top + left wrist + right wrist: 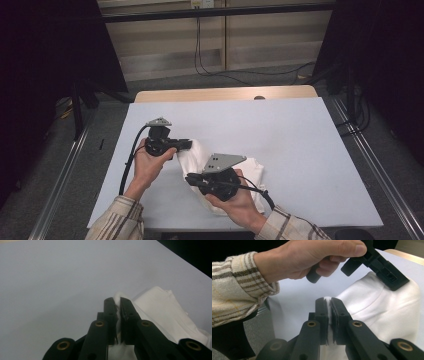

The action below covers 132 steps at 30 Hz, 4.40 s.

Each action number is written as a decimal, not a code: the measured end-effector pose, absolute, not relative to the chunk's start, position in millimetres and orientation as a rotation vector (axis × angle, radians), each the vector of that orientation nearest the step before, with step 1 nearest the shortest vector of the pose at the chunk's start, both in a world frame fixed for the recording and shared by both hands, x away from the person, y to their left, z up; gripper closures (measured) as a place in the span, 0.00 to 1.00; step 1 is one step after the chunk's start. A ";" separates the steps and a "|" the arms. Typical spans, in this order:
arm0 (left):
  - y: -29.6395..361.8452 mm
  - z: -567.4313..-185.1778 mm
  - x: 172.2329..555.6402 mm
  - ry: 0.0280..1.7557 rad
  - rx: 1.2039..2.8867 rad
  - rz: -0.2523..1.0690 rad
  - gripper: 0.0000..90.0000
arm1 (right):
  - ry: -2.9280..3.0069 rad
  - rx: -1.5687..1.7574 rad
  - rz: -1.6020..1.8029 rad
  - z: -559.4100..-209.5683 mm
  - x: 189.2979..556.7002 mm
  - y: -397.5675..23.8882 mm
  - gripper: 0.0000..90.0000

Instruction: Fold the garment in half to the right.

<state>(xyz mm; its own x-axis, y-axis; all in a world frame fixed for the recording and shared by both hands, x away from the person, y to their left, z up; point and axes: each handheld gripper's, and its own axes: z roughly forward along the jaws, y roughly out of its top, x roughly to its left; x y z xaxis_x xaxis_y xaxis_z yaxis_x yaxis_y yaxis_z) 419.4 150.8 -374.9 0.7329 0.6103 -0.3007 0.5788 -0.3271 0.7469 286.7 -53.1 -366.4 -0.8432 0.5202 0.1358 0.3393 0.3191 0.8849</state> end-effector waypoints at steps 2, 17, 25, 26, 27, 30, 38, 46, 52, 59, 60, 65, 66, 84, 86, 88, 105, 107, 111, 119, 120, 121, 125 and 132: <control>147.9 -374.1 419.6 0.890 2.019 0.043 0.94 | 2.401 0.793 1.547 -366.0 286.2 -55.7 0.94; 121.9 -374.5 423.8 0.866 2.034 0.026 0.94 | 2.360 0.848 1.538 -366.7 282.3 -83.3 0.94; 115.5 -376.5 425.0 0.851 2.037 0.007 0.94 | 2.358 0.858 1.530 -369.8 281.4 -89.6 0.94; 114.3 -377.5 424.8 0.857 2.030 0.017 0.94 | 2.358 0.860 1.527 -370.0 281.4 -90.5 0.94; 113.8 -377.8 424.9 0.853 2.037 0.016 0.94 | 2.358 0.862 1.527 -370.4 281.5 -91.2 0.94; 112.0 -378.4 424.4 0.848 2.033 0.003 0.94 | 2.361 0.863 1.523 -371.6 280.9 -92.9 0.94; 101.3 -377.7 423.0 0.827 2.053 -0.007 0.94 | 2.362 0.882 1.524 -371.2 276.7 -101.3 0.94; 90.3 -378.1 422.5 0.815 2.066 -0.018 0.94 | 2.353 0.913 1.512 -374.3 272.8 -111.7 0.94; 83.3 -378.0 423.0 0.805 2.083 -0.021 0.94 | 2.352 0.920 1.506 -375.7 270.6 -115.7 0.94; 79.1 -380.2 422.6 0.805 2.098 -0.025 0.94 | 2.357 0.933 1.497 -379.2 270.1 -119.6 0.94; 77.8 -381.2 422.2 0.810 2.094 -0.020 0.94 | 2.359 0.937 1.496 -380.1 270.0 -119.9 0.94; 74.4 -385.7 423.5 0.806 2.096 -0.032 0.94 | 2.363 0.945 1.483 -383.3 269.5 -122.1 0.94; 73.6 -386.5 423.6 0.808 2.096 -0.031 0.94 | 2.360 0.950 1.483 -383.6 269.6 -122.9 0.94; 61.5 -399.9 427.1 0.789 2.111 -0.078 0.94 | 2.351 0.995 1.451 -393.5 266.1 -139.4 0.94; 60.0 -400.6 426.9 0.794 2.112 -0.077 0.94 | 2.347 1.001 1.451 -393.9 265.7 -140.6 0.94; 58.7 -401.4 426.9 0.789 2.117 -0.078 0.94 | 2.349 1.003 1.445 -394.6 265.3 -141.3 0.94; 46.7 -407.0 426.4 0.748 2.164 -0.068 0.94 | 2.372 1.020 1.419 -402.6 264.5 -149.7 0.94; 45.6 -407.4 426.1 0.749 2.164 -0.070 0.94 | 2.377 1.015 1.417 -403.2 264.6 -150.4 0.93; 43.4 -410.0 426.9 0.749 2.165 -0.081 0.94 | 2.381 1.024 1.408 -405.5 264.2 -153.3 0.93; 37.9 -416.2 428.6 0.774 2.174 -0.096 0.93 | 2.389 1.032 1.374 -412.0 266.2 -161.3 0.93; 37.1 -416.7 428.8 0.770 2.175 -0.098 0.93 | 2.389 1.043 1.374 -412.6 266.1 -163.0 0.93; 36.1 -417.0 428.7 0.770 2.180 -0.096 0.93 | 2.386 1.053 1.370 -413.4 266.0 -164.5 0.93; 32.9 -417.2 428.7 0.772 2.188 -0.095 0.92 | 2.387 1.069 1.360 -416.5 265.7 -168.9 0.92; 26.4 -418.6 429.2 0.776 2.177 -0.102 0.90 | 2.380 1.090 1.352 -418.2 263.5 -173.7 0.91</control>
